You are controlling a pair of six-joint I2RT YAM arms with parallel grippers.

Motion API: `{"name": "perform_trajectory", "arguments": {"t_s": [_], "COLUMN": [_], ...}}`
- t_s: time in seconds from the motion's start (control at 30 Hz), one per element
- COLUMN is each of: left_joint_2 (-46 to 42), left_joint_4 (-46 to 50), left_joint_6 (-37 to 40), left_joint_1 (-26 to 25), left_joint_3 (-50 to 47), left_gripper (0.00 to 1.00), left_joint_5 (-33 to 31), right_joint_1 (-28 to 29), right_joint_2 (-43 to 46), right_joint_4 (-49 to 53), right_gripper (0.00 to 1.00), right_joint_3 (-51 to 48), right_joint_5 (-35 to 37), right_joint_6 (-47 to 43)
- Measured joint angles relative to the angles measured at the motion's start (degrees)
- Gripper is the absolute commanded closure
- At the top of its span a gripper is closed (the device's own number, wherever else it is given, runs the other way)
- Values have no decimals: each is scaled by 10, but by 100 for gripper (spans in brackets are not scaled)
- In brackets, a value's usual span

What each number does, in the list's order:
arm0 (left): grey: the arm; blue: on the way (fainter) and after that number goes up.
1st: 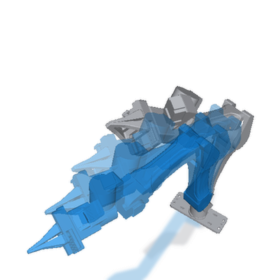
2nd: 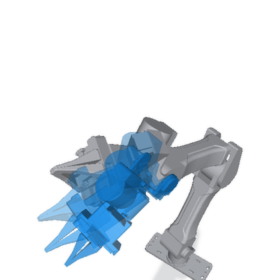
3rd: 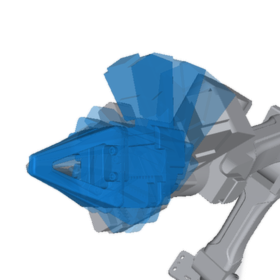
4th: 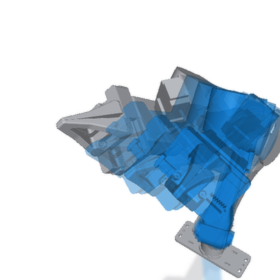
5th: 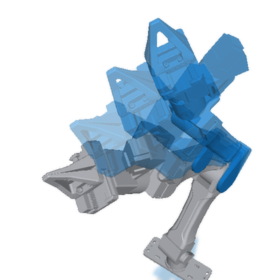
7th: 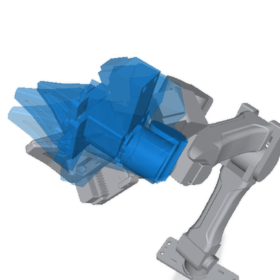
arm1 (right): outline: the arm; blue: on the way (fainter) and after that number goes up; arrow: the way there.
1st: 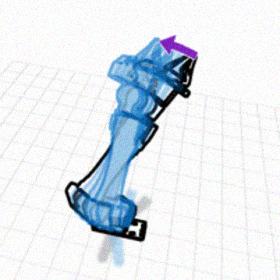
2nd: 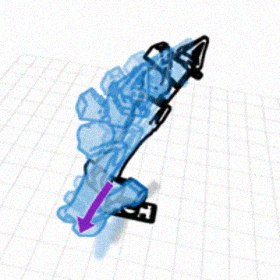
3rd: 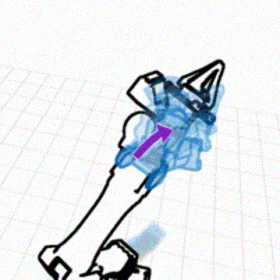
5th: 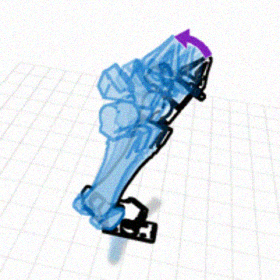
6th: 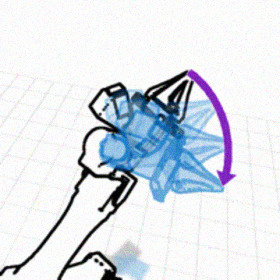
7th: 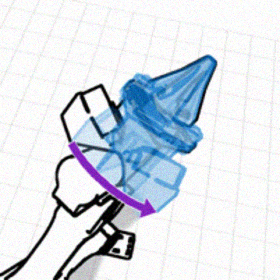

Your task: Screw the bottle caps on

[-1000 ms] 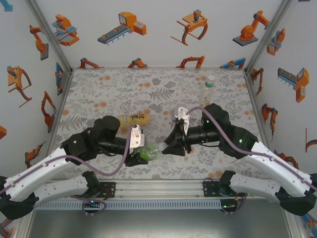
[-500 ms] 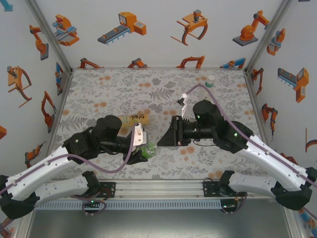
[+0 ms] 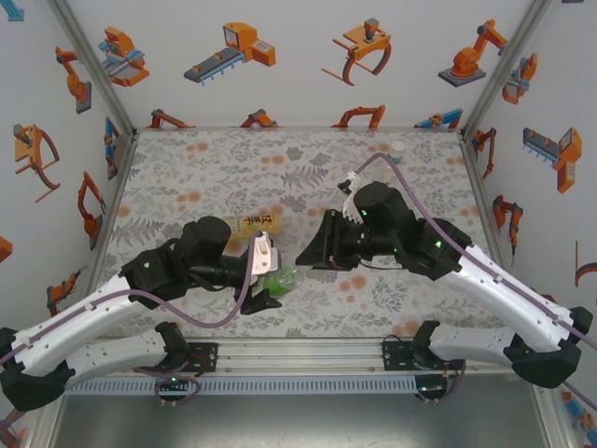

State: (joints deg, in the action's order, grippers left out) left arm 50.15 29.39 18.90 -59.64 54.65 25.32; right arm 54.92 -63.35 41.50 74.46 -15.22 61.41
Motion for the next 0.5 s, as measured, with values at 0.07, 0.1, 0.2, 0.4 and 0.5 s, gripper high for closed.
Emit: {"name": "perform_trajectory", "arguments": {"t_s": [0.07,0.1,0.2,0.4,0.5], "left_joint_2": [-6,-9,-16,-28,-33], "left_joint_4": [-4,-5,-7,-7,-6], "left_joint_6": [0,0,0,0,-1], "left_joint_1": [0,0,0,0,0], "left_joint_3": [0,0,0,0,0], "left_gripper": [20,20,20,20,20], "left_joint_5": [-1,-2,-4,-26,-51], "right_joint_1": [0,0,-2,-25,-43], "right_joint_2": [-10,-16,-40,-112,-155], "right_joint_4": [17,28,64,136,164], "right_gripper": [100,100,100,100,100], "right_joint_3": [10,17,47,116,147], "right_joint_5": [14,21,48,112,140], "right_joint_6": [-10,-16,-42,-114,-159]}}
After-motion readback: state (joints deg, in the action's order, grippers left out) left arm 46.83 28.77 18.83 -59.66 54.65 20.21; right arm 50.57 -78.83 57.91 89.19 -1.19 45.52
